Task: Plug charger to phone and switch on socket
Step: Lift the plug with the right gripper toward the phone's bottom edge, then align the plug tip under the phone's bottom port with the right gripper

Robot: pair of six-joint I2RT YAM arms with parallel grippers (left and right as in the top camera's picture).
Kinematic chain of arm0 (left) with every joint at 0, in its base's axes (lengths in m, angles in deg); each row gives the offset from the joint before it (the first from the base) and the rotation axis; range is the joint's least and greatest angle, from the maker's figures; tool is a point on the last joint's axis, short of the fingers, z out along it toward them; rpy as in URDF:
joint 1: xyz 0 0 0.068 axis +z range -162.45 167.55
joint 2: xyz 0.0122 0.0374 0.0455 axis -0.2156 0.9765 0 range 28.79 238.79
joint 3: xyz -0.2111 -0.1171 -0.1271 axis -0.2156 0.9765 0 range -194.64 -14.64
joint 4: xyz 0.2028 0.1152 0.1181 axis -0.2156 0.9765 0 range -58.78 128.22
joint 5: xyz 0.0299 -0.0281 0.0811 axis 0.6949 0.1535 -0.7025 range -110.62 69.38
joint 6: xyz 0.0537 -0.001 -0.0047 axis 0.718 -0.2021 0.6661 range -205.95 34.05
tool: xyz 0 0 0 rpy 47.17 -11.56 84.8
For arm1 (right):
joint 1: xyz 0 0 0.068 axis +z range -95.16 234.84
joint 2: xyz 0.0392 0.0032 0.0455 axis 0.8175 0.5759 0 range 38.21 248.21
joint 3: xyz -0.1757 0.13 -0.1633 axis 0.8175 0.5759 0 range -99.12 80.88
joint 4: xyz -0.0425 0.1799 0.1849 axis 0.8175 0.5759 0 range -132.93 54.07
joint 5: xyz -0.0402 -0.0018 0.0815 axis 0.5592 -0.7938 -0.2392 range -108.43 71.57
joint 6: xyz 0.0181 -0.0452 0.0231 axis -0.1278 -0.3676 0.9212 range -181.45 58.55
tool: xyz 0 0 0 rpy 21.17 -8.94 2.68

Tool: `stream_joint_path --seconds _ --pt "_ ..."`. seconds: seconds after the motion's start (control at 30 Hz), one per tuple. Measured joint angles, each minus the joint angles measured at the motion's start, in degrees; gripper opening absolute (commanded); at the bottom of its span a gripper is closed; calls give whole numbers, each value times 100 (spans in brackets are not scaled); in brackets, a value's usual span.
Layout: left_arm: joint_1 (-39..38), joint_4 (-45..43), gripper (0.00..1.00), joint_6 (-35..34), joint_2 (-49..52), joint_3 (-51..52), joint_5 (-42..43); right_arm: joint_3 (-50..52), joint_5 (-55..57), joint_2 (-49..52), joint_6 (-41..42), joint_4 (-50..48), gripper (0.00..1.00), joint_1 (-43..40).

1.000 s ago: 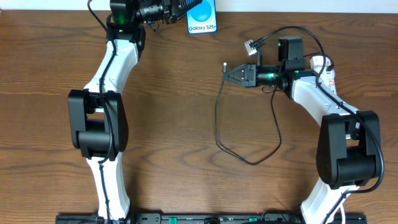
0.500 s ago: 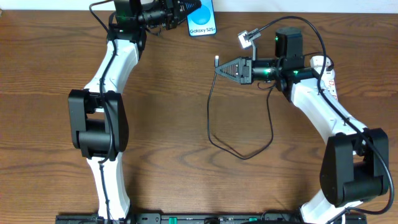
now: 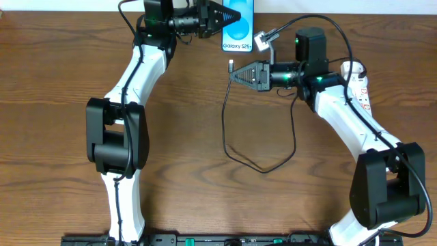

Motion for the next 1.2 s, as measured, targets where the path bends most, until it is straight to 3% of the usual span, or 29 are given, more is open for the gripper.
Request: stream_joint_path --seconds 1.2 --pt "46 -2 7 -48 0 0 350 -7 170 0 304 -111 1 11"
